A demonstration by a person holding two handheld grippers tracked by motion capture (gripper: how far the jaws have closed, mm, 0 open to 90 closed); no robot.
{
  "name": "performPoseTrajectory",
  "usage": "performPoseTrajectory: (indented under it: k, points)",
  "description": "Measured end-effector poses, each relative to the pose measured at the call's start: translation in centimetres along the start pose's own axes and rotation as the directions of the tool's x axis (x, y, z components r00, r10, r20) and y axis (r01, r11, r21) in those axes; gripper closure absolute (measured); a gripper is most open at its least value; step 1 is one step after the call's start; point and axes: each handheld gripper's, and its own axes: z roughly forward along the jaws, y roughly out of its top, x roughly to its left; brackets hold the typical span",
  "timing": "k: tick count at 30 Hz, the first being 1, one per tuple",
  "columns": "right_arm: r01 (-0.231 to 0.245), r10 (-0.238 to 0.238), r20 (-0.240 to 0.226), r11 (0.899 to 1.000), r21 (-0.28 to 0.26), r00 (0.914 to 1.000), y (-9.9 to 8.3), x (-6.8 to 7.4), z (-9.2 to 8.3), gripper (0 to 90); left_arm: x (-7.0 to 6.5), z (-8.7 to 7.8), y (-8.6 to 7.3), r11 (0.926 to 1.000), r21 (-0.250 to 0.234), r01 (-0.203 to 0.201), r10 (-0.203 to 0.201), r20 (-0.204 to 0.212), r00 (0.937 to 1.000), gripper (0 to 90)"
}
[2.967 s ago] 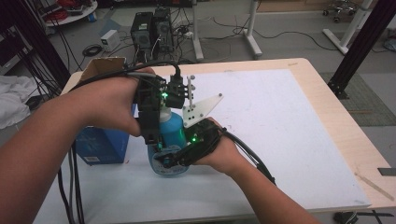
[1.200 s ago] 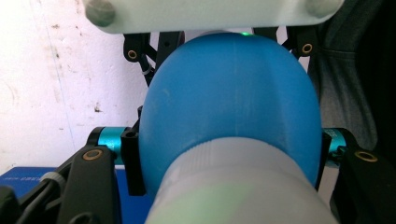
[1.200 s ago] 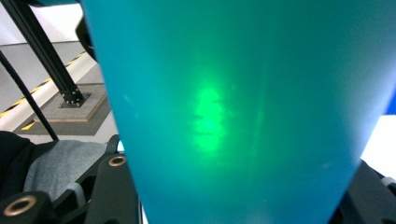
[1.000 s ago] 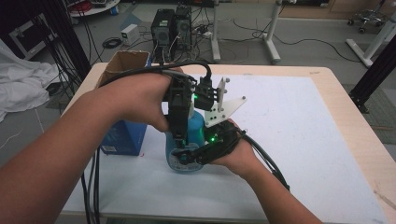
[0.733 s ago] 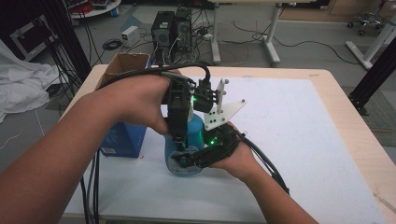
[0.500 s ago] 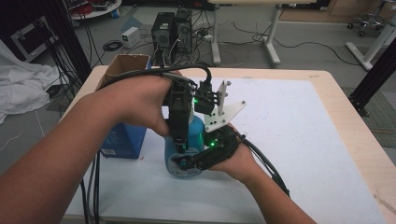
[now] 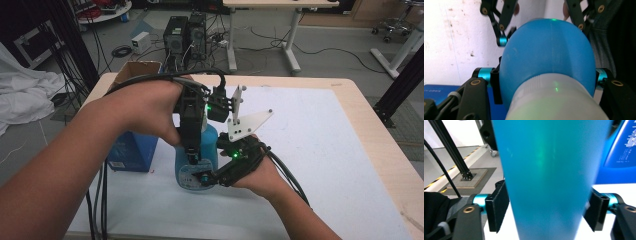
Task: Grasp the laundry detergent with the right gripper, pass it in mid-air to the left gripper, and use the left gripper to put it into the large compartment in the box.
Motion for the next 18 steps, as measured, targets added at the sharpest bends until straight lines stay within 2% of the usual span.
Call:
performPoseTrajectory:
  k: [3, 9, 12, 18]
  points:
    - [-0.002, 0.002, 0.006, 1.000, 0.011, 1.0000, 0.0, 0.1, -0.4, 23.2, 0.0, -0.2, -0.1, 1.0000, 0.001, 0.002, -0.002, -0.001, 1.0000, 39.0]
    - [0.002, -0.002, -0.017, 1.000, 0.031, 0.9999, 0.1, 0.4, -1.3, 22.2, 0.1, -0.7, -0.4, 0.9998, -0.006, 0.022, -0.022, 0.005, 0.9998, 39.0]
    - [-0.003, 0.003, -0.007, 0.999, 0.035, 1.0000, 0.0, 0.5, -1.9, 17.7, 0.1, -0.9, -0.6, 0.9994, -0.010, 0.034, -0.033, 0.010, 0.9994, 38.9]
    - [-0.004, 0.004, 0.019, 0.999, 0.034, 0.9998, 0.1, 0.7, -3.2, 14.9, 0.1, -1.6, -0.8, 0.9987, -0.001, 0.051, -0.051, 0.012, 0.9986, 38.9]
